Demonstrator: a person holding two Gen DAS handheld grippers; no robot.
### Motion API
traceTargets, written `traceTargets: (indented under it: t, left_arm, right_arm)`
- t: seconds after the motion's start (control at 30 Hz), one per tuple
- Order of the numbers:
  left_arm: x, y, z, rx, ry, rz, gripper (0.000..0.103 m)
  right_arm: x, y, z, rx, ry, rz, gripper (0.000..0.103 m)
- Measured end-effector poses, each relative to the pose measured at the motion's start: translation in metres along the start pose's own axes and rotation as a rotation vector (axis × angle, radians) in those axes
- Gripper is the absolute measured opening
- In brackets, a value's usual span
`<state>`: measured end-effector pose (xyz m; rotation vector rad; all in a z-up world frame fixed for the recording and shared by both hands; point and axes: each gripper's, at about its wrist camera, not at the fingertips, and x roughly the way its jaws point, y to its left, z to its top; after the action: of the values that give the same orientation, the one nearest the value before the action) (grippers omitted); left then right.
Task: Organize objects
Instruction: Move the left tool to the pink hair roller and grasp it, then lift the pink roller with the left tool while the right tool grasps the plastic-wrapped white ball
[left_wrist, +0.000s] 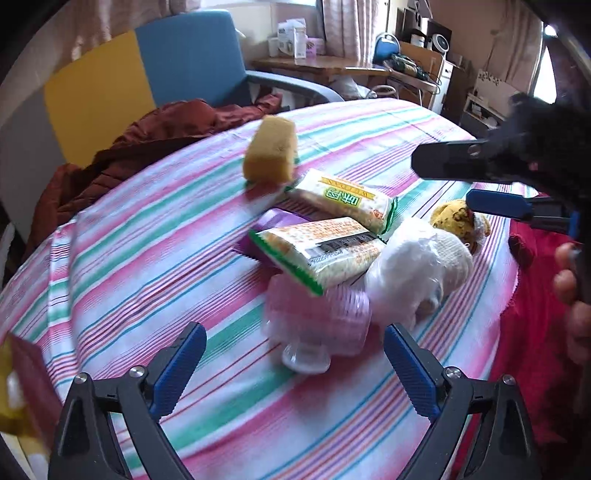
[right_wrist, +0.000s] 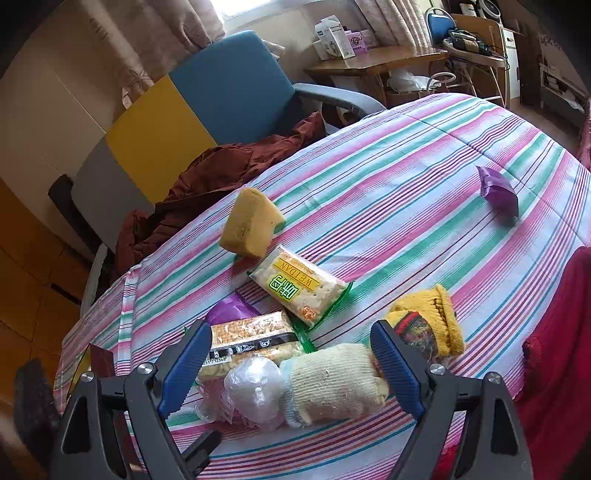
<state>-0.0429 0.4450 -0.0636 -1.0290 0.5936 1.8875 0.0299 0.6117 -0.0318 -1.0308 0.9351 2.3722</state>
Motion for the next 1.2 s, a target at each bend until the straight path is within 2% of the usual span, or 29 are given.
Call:
traceTargets:
  t: [0.13,0.2,0.23,0.27,0.5,0.67,0.83,1.03,1.2]
  left_arm:
    - [0.019,0.003,0.003,0.005,0.023,-0.012,0.096]
    - [0.024,0.006,0.003,-0.007,0.025,-0.043,0.086]
    - [0.026,0.007,0.003,-0.014,0.031,-0.063,0.072]
    - [0.027,0.007,0.003,-0.019,0.037,-0.075,0.066]
    - [0.002,0.021,-0.035,-0.15,0.01,-0.099,0.066]
    - [-0.019,0.026,-0.065,-0.221,-0.026,-0.037,0.066]
    - [-0.019,0.03,-0.072,-0.223,-0.039,-0.013,0.066]
    - [-0.016,0.021,-0.074,-0.179,-0.056,0.035,0.065]
    - [-0.016,0.025,-0.074,-0.207,-0.06,0.019,0.065]
  right_arm:
    - [0.0,-0.003,0.001,0.012,0.002,0.004,0.089]
    - [0.001,-0.004,0.001,0.015,0.003,0.004,0.089]
    - [0.001,-0.004,0.001,0.015,0.004,0.004,0.089]
    - [0.001,-0.004,0.002,0.013,0.006,0.004,0.089]
    - [0.002,-0.003,0.001,0.002,0.007,0.0,0.089]
    - [0.002,0.001,0.0,-0.02,0.009,-0.008,0.089]
    - [0.002,0.006,-0.001,-0.047,0.01,-0.01,0.089]
    - [0.006,0.023,-0.007,-0.128,0.034,0.016,0.089]
    - [0.013,0.038,-0.014,-0.212,0.067,-0.004,0.089]
